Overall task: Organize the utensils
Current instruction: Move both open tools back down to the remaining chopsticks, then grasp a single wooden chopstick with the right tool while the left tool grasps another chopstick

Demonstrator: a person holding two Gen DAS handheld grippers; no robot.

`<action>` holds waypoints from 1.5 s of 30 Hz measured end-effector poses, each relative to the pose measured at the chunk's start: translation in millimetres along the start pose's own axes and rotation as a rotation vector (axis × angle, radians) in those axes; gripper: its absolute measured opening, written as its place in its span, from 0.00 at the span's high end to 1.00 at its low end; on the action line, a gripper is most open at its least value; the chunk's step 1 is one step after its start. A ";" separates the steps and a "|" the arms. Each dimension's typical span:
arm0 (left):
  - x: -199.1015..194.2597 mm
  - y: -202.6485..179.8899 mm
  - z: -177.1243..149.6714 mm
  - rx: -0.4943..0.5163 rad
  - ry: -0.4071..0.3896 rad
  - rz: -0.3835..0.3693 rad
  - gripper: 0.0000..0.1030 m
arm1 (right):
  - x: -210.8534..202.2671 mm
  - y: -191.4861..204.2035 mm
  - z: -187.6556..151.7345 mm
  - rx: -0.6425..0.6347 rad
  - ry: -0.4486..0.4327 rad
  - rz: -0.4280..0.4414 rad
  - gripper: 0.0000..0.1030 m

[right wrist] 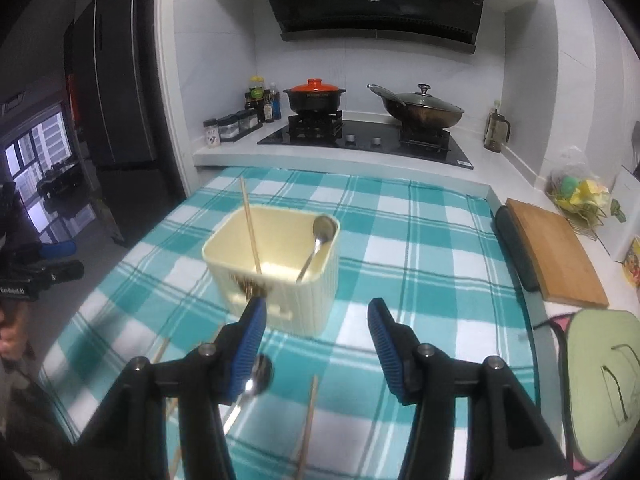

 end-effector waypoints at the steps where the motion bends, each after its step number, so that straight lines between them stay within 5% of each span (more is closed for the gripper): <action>1: -2.8 4.3 -19.4 -0.014 0.009 0.019 0.12 | -9.7 2.8 -19.2 -0.015 0.001 -0.016 0.48; 7: 8.0 11.4 -116.4 -0.215 0.071 0.025 0.12 | -39.7 24.0 -138.9 -0.013 0.028 -0.131 0.48; 13: 18.4 -10.9 -139.1 -0.208 0.080 0.035 0.12 | -31.8 32.8 -205.2 0.088 0.094 -0.134 0.48; 45: 63.2 -36.7 -118.5 -0.137 0.101 0.083 0.12 | 3.8 27.8 -209.3 0.110 0.141 -0.099 0.48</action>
Point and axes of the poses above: each gripper's, at about its wrist camera, not at the fingertips, and x roughly the way its jaws point, y to its left, z to its top, the point moved 2 cm from there along x, roughly the way its jaws point, and after that the axes turned 1 degree about -z, right-handed, at the moved point
